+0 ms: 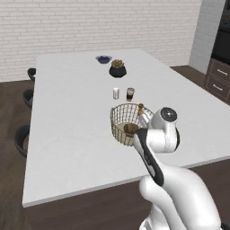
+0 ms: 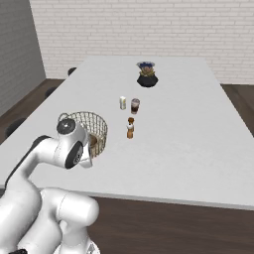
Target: Open the cabinet, pick up the bread from the cabinet and place it in the basket. Then move the basket to the dining counter.
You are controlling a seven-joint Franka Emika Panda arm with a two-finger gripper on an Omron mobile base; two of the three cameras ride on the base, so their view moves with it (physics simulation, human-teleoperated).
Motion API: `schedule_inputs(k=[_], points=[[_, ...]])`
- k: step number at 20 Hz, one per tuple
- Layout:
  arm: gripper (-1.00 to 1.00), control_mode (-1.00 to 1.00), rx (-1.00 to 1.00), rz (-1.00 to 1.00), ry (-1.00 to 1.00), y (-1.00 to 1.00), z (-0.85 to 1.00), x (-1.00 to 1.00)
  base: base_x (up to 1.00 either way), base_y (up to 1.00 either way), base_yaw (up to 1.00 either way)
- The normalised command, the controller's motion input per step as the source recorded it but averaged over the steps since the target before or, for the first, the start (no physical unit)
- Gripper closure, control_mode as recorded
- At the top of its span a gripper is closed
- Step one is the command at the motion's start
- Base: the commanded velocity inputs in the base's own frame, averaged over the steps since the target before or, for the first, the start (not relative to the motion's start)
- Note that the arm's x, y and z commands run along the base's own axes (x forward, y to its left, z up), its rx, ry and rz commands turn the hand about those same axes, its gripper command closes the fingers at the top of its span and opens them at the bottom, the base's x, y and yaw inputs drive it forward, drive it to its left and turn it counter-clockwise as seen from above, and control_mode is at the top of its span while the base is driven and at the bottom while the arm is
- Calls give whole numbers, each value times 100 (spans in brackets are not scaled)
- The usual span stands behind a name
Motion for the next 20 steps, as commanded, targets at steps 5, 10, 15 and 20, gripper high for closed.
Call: schedule_inputs(k=[5, 10, 15, 20], points=[[100, -100, 0, 0, 0, 7, -46, 100, 0, 0, 0], [100, -100, 0, 0, 8, 1, -26, 91, 0, 0, 0], [100, -100, 0, 0, 12, 4, -12, 78, 0, 0, 0], [100, -100, 0, 0, 8, 3, -9, 51, 0, 0, 0]])
